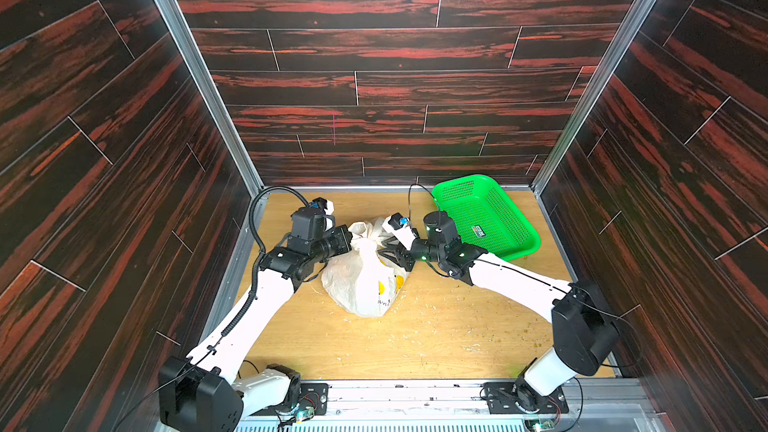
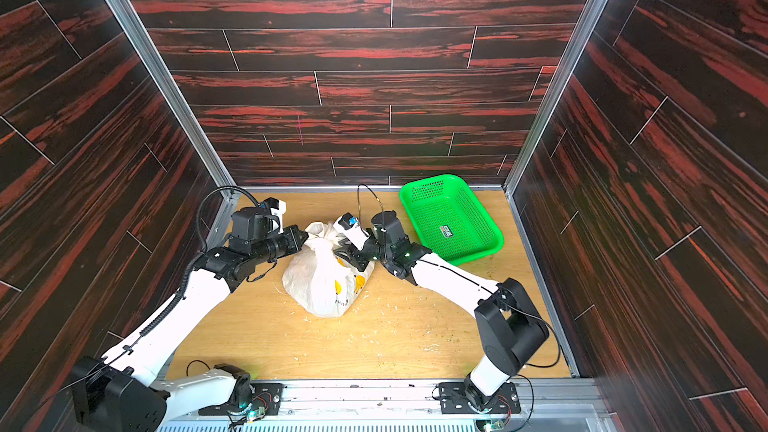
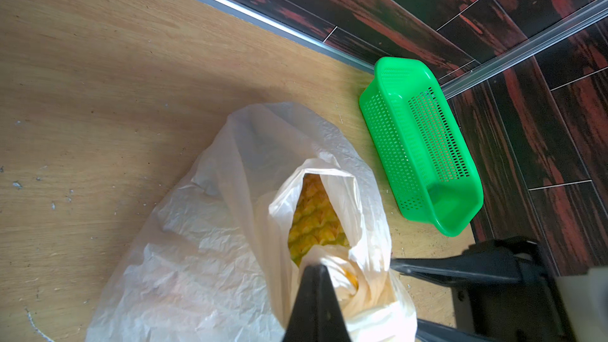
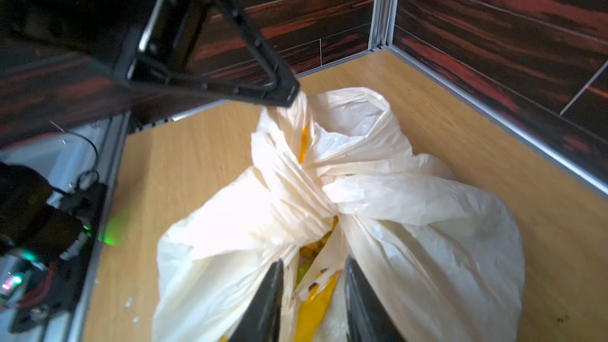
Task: Place the pineapple into a plastic bag & tie a knot
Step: Cross the plastic bag at the center of the board.
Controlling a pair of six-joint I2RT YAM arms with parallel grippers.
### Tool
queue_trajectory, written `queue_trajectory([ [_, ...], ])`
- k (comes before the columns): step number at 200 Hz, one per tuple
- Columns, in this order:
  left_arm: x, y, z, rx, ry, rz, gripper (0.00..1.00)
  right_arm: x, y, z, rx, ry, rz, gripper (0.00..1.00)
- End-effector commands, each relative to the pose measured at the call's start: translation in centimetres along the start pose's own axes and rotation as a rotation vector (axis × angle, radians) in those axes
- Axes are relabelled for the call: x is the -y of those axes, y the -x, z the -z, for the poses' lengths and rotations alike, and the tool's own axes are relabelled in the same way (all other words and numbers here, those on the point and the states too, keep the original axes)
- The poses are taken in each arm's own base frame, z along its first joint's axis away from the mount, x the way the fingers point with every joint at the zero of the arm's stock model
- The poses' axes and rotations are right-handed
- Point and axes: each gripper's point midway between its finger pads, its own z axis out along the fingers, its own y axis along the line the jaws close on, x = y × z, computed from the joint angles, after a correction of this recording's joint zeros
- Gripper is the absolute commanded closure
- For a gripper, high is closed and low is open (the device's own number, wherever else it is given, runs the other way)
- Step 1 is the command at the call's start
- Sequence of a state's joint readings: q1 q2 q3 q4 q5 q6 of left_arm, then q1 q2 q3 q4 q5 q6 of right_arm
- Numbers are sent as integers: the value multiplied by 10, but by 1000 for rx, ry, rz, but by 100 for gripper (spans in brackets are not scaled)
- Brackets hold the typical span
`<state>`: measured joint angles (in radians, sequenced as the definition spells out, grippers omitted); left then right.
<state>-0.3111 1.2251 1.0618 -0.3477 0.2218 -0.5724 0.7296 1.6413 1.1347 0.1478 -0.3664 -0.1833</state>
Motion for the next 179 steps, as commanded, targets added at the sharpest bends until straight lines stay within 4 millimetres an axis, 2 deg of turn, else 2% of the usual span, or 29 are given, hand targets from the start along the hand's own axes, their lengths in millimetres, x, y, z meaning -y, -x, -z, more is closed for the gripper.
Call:
queue_trajectory([
  [1,-5,-6,-2,-25,8,11,100,-3,-10,-7,0,29,126,67],
  [47,-5,-6,-4,-31,10,13,100,-14,-13,-18,6,85,177,67],
  [73,-6,-7,-5,-37,12,12,100,-12,-15,-22,3,75,187,66],
  [92,-5,-6,-4,-35,12,9,100,-5,-13,-15,10,39,191,68],
  [114,-5,-6,-4,-38,11,6,100,8,-4,7,39,-9,179,69],
  [131,-4,-6,-5,-36,8,5,100,11,-10,17,25,-21,191,69],
  [153,-4,-7,-7,-42,5,6,100,10,-25,17,-14,-17,201,69],
  [179,-4,-6,-9,-44,2,7,100,8,-29,5,-42,-22,236,68],
])
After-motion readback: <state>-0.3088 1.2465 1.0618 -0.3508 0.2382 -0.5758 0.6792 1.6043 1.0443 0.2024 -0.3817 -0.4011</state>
